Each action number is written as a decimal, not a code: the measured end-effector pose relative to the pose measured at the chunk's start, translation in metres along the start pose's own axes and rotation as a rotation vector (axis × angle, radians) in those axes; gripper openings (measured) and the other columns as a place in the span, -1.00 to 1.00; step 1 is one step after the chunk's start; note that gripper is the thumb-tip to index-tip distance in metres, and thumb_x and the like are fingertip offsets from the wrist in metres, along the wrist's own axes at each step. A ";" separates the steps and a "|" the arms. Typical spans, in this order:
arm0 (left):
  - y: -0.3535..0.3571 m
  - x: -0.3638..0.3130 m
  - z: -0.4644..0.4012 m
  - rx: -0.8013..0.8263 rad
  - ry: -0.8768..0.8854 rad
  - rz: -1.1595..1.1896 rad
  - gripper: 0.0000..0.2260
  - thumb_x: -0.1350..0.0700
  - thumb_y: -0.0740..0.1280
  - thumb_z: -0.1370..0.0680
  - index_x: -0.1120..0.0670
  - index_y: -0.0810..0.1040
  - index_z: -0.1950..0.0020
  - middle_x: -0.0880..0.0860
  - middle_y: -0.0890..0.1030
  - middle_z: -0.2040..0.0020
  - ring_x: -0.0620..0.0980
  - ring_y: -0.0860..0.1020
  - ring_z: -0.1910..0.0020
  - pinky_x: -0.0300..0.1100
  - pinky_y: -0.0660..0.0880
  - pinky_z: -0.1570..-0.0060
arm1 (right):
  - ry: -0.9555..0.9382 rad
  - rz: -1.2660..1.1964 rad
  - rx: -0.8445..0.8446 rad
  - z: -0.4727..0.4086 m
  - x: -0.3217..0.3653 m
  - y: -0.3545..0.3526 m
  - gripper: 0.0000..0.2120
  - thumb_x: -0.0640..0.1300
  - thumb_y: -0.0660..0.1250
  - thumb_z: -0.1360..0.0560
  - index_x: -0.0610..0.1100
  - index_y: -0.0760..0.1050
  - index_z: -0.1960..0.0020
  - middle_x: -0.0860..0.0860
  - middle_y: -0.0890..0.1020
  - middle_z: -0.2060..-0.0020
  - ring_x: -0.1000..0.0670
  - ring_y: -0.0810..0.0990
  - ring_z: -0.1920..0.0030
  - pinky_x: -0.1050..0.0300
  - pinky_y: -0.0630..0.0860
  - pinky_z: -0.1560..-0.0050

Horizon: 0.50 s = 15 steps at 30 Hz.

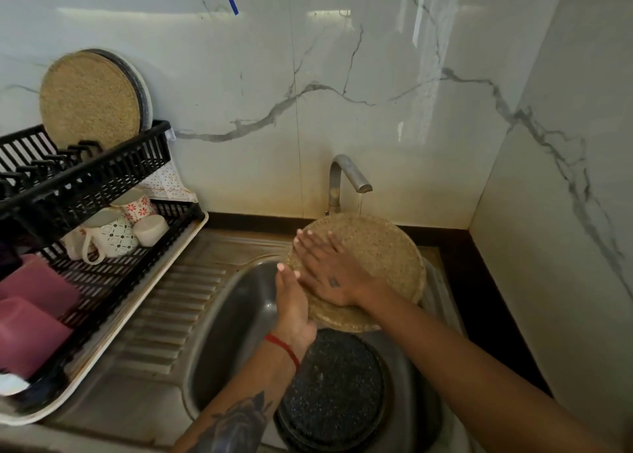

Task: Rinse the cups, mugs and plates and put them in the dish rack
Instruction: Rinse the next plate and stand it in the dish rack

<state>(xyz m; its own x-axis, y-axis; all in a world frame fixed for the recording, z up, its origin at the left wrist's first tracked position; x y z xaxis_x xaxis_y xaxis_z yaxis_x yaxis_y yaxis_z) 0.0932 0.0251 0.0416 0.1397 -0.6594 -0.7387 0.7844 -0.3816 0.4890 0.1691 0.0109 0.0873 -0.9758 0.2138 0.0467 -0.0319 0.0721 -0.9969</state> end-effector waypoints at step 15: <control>-0.019 -0.014 -0.015 0.067 -0.016 0.148 -0.63 -0.08 0.07 -0.66 -0.05 0.28 -0.45 0.16 0.45 -0.33 0.21 0.48 -0.21 0.14 0.51 0.20 | 0.182 -0.070 0.068 0.060 -0.053 0.024 -0.34 0.42 -0.33 -0.44 0.22 -0.41 -0.46 0.02 -0.43 -0.44 -0.11 -0.45 -0.46 -0.22 -0.48 -0.37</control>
<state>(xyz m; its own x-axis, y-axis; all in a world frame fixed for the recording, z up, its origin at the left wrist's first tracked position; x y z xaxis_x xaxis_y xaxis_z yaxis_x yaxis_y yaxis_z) 0.0853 0.0515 0.0357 0.2406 -0.7215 -0.6492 0.7139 -0.3217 0.6220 0.2075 -0.0569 0.0566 -0.9158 0.3832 0.1207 -0.1189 0.0284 -0.9925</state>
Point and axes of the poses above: each hand's wrist, its own z-axis away from the middle knuckle, its own y-axis out of the palm, x = y × z, the point moved 7 cm from there along -z, towards the middle knuckle
